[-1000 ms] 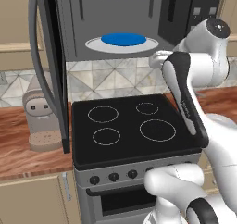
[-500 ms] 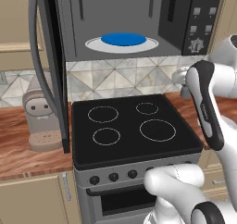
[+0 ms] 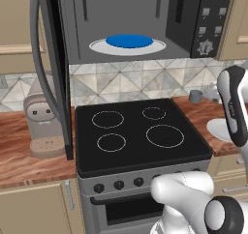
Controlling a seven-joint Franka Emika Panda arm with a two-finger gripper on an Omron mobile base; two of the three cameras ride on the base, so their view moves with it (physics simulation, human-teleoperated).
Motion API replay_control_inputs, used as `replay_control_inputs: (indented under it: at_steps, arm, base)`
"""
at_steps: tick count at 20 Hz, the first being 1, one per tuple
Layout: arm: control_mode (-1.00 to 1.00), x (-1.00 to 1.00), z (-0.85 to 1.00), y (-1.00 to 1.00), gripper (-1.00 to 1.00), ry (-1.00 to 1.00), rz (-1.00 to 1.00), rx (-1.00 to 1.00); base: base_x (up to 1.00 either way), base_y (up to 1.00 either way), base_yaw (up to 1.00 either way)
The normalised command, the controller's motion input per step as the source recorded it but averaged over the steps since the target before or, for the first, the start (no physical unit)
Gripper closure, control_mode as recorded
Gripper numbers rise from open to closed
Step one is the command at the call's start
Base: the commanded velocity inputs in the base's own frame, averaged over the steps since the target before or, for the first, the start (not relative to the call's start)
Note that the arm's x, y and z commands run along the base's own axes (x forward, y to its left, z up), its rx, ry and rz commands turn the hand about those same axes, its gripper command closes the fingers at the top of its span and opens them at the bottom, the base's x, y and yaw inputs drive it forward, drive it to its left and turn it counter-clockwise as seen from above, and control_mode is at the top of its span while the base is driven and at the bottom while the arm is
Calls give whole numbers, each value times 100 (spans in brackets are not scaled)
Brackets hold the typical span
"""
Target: Pick the marshmallow from the microwave and place it on plate located on the counter.
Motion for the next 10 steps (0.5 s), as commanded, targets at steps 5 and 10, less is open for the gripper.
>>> replay_control_inputs:
  at_steps: [5,10]
  arm:
    - [-100,0,-48,-80,100,9,0,0]
    - [-100,4,-49,-68,100,7,0,0]
  base:
    - [0,0,0]
    - [0,0,0]
